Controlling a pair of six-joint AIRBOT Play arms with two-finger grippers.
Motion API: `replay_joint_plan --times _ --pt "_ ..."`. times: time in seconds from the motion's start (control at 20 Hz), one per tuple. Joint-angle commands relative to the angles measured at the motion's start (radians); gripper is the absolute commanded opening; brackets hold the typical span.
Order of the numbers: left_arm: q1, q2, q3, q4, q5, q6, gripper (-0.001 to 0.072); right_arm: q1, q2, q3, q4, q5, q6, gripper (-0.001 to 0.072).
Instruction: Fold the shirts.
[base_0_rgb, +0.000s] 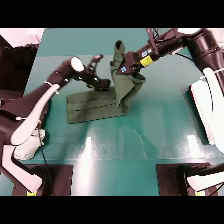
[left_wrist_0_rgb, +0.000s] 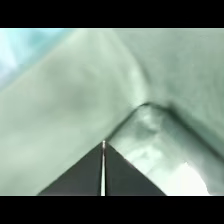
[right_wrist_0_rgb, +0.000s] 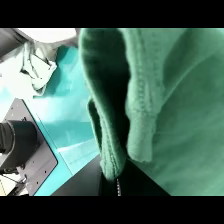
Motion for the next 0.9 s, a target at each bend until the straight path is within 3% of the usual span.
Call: replay_joint_plan --times 0.0,0.25,0.45,0.6,0.65,0.7,0.75,0.85 --pt "0.104 0.122 0.001 0.071 -0.067 0.045 0.002 0.029 -0.004 -0.026 -0.001 -0.068 -0.03 0.0019" --pt "0.27 0.32 0.001 0.09 -0.151 0.103 0.0021 0.126 -0.036 -0.049 -0.003 -0.201 -0.082 0.002" --pt "0.363 0.437 0.001 0.09 -0.195 0.103 0.0021 0.235 -0.19 0.047 -0.003 -0.279 -0.126 0.0022" --pt "0.386 0.48 0.001 0.092 -0.217 0.103 0.0021 0.349 -0.316 0.114 0.002 -0.423 -0.206 0.0029" --pt "0.386 0.484 0.001 0.093 -0.222 0.103 0.0021 0.389 -0.337 0.113 0.001 -0.485 -0.256 0.0134" --pt "0.386 0.484 0.001 0.093 -0.231 0.103 0.0021 0.428 -0.352 0.113 0.0 -0.541 -0.314 0.04" --pt "0.386 0.484 0.001 0.094 -0.239 0.103 0.0021 0.455 -0.353 0.113 -0.005 -0.566 -0.339 0.0615" --pt "0.386 0.484 0.001 0.104 -0.25 0.103 0.0021 0.467 -0.33 0.113 -0.047 -0.544 -0.341 0.0629"
